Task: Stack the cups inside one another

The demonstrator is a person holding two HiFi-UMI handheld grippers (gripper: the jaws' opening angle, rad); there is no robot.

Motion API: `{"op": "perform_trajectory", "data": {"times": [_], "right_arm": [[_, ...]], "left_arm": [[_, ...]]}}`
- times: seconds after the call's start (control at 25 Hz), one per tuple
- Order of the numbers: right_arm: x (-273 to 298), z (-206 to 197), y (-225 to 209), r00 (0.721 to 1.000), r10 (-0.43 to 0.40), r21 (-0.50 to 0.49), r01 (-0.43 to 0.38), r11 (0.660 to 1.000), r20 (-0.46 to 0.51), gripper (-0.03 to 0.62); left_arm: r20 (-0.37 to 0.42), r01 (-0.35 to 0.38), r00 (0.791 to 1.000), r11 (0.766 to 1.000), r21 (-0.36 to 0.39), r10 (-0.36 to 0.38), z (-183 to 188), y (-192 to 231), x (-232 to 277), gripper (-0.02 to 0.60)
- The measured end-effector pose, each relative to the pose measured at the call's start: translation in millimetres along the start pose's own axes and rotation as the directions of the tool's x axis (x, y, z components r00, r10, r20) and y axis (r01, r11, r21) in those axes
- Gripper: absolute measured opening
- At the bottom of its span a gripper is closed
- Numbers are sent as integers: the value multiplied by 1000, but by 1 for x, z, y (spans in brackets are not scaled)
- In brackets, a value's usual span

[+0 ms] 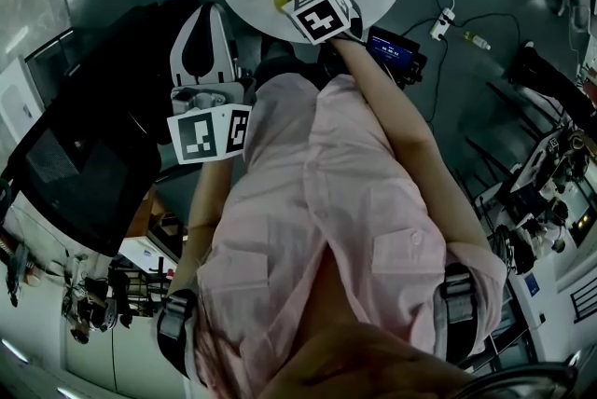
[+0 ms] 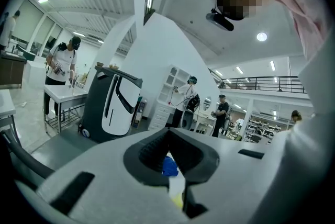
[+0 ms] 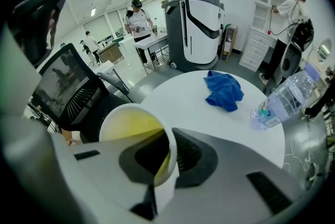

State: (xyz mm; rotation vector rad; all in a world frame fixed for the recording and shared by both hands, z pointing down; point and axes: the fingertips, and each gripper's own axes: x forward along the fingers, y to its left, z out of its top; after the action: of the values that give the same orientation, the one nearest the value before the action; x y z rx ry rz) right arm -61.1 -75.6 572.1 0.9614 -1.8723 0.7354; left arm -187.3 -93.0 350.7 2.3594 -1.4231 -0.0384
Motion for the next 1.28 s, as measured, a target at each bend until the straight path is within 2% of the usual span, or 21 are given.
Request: {"op": "perform_trajectory", "data": {"times": [0.4, 0.96, 1.0, 1.04, 1.12, 1.28], "right_arm": [[10, -3, 6, 999, -17, -74, 13, 997, -42, 37], [14, 3, 10, 1000, 13, -71, -13, 997, -12, 41], [15, 5, 8, 1000, 13, -70, -14, 997, -9, 53], [15, 6, 8, 1000, 14, -69, -14, 998, -7, 98], [14, 7, 9, 1000, 14, -64, -14, 998, -3, 144], [8, 4, 13, 1000, 10, -59, -10, 998, 2, 163]], "left_arm": [[-1, -4, 1000, 1000, -12, 4, 2, 3, 0, 15], [3, -12, 1000, 1000, -19, 12, 0, 9, 3, 15], [3, -14, 1000, 1000, -19, 14, -1, 9, 5, 15], [3, -15, 1000, 1000, -20, 15, -1, 10, 6, 15], [2, -16, 1000, 1000, -20, 16, 0, 10, 3, 15], [4, -15, 1000, 1000, -20, 15, 1, 7, -6, 15]]}}
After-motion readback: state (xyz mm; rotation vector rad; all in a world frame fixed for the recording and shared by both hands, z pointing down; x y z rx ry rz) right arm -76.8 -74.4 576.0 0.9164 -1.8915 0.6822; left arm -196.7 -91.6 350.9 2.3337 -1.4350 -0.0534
